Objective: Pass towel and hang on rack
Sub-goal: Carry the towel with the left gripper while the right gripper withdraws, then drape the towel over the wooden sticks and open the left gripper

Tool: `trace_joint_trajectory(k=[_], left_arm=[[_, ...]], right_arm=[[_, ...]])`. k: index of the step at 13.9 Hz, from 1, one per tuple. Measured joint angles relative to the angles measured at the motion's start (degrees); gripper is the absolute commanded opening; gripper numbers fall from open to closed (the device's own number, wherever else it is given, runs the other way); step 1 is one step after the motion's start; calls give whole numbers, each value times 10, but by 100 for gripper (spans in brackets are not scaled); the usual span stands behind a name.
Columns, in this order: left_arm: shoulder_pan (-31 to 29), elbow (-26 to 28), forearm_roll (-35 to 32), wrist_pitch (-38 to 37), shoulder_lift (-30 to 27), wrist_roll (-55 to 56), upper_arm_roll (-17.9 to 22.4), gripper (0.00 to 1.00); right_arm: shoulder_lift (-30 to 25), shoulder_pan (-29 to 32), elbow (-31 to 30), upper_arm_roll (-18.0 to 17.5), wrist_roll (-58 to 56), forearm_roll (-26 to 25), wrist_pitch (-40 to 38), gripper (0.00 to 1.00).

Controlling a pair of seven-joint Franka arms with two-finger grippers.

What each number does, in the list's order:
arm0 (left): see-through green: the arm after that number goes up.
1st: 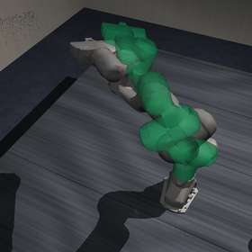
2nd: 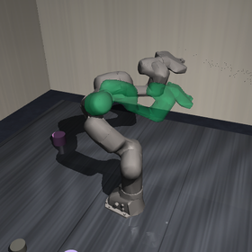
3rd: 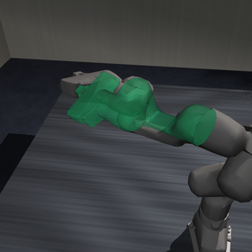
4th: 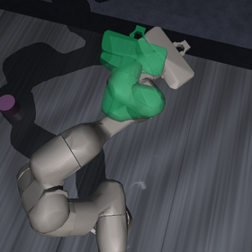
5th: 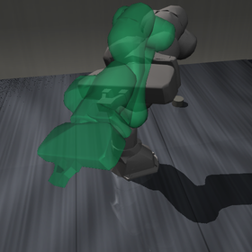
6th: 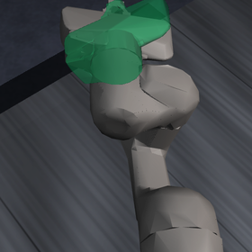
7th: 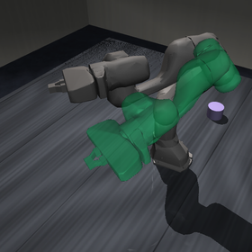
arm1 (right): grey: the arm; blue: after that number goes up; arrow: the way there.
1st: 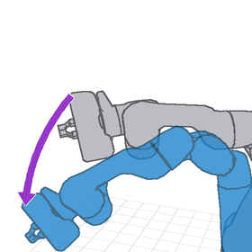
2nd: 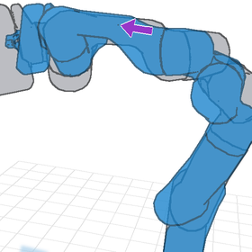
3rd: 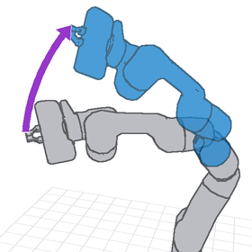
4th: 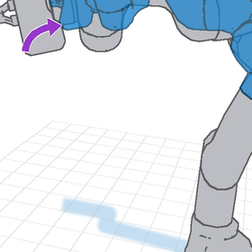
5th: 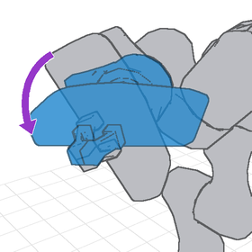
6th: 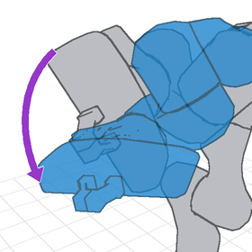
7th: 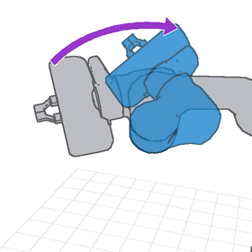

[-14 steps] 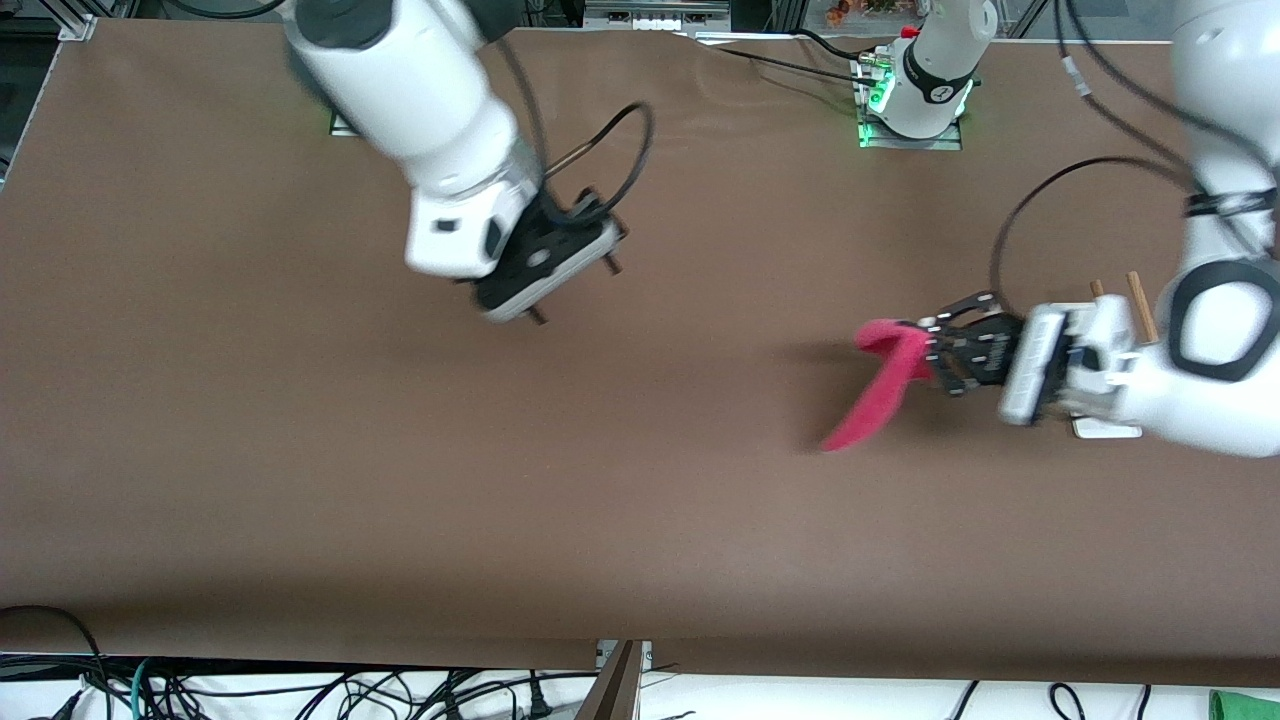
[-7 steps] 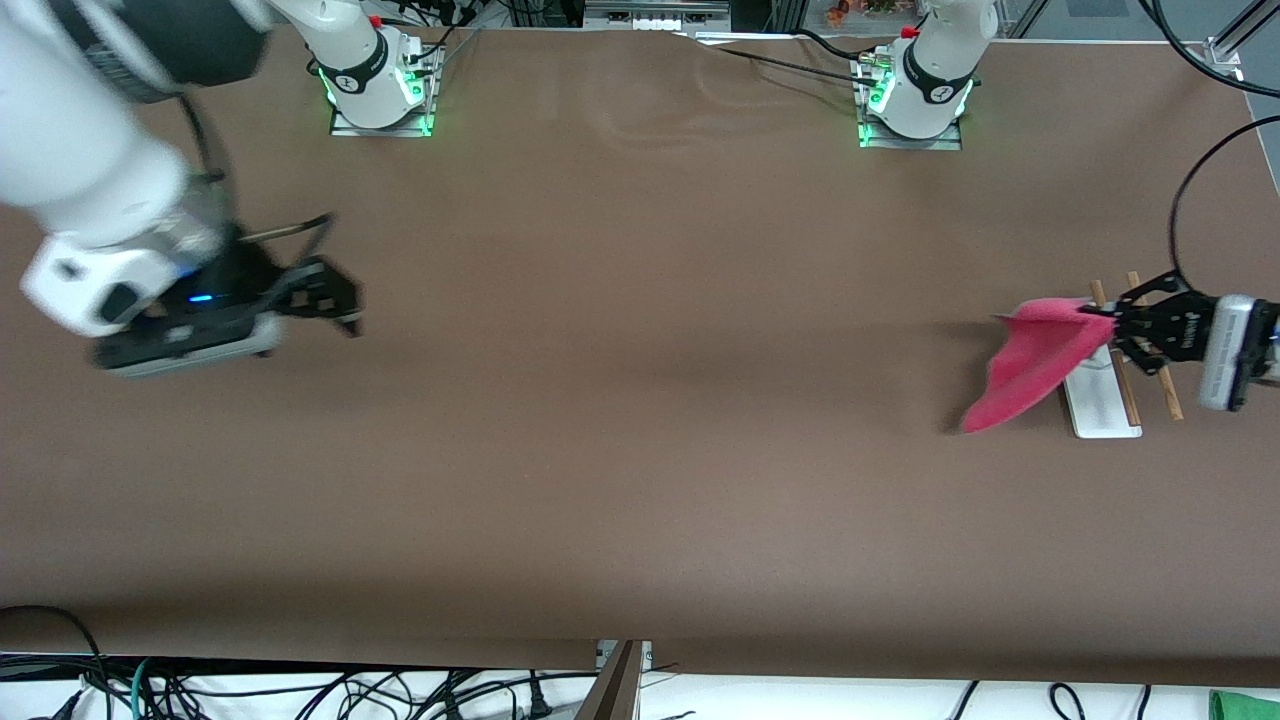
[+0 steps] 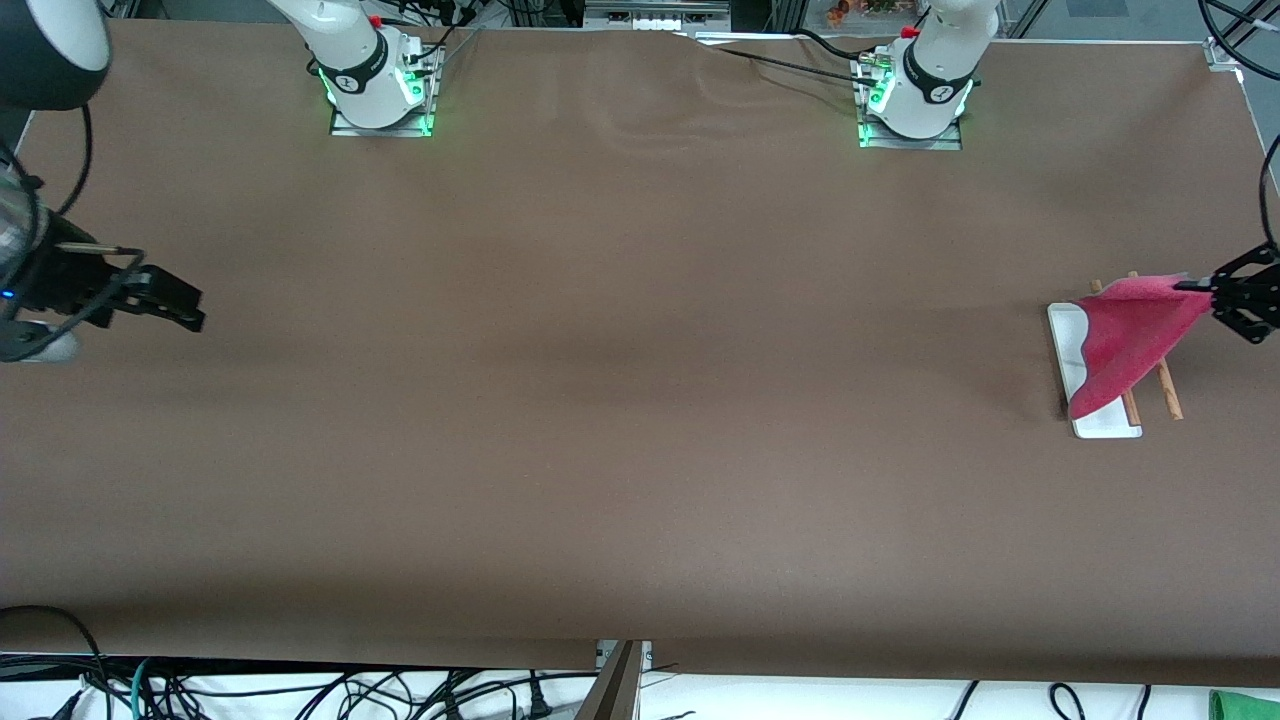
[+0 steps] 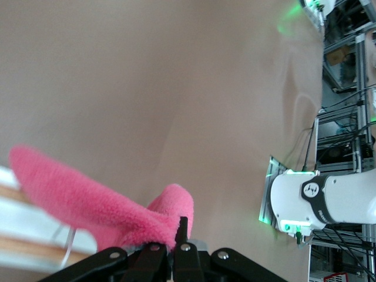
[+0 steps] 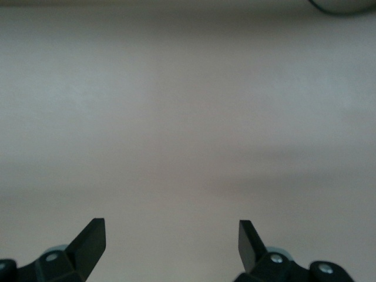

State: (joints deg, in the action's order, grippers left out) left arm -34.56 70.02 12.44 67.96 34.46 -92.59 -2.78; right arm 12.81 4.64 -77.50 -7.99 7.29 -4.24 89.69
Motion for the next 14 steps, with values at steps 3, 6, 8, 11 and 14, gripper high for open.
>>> trace_joint_trajectory(k=[3, 6, 8, 11, 14], left_arm=[[-2, -7, -6, 25, 4, -42, 46, 0], [-2, -7, -6, 57, 33, -60, 60, 0], [-2, -7, -6, 84, 62, -68, 59, 0], [-7, -7, -6, 119, 94, -85, 61, 0], [-22, -7, -6, 150, 98, -111, 61, 0]], right_arm=[[-31, 21, -46, 6, -7, -1, -30, 100], [-45, 22, -61, 7, -61, -7, -52, 100], [-49, 22, -65, 7, -73, -9, -66, 100], [-50, 22, -66, 7, -75, -9, -102, 100], [-50, 21, -66, 5, -80, -8, -114, 100]])
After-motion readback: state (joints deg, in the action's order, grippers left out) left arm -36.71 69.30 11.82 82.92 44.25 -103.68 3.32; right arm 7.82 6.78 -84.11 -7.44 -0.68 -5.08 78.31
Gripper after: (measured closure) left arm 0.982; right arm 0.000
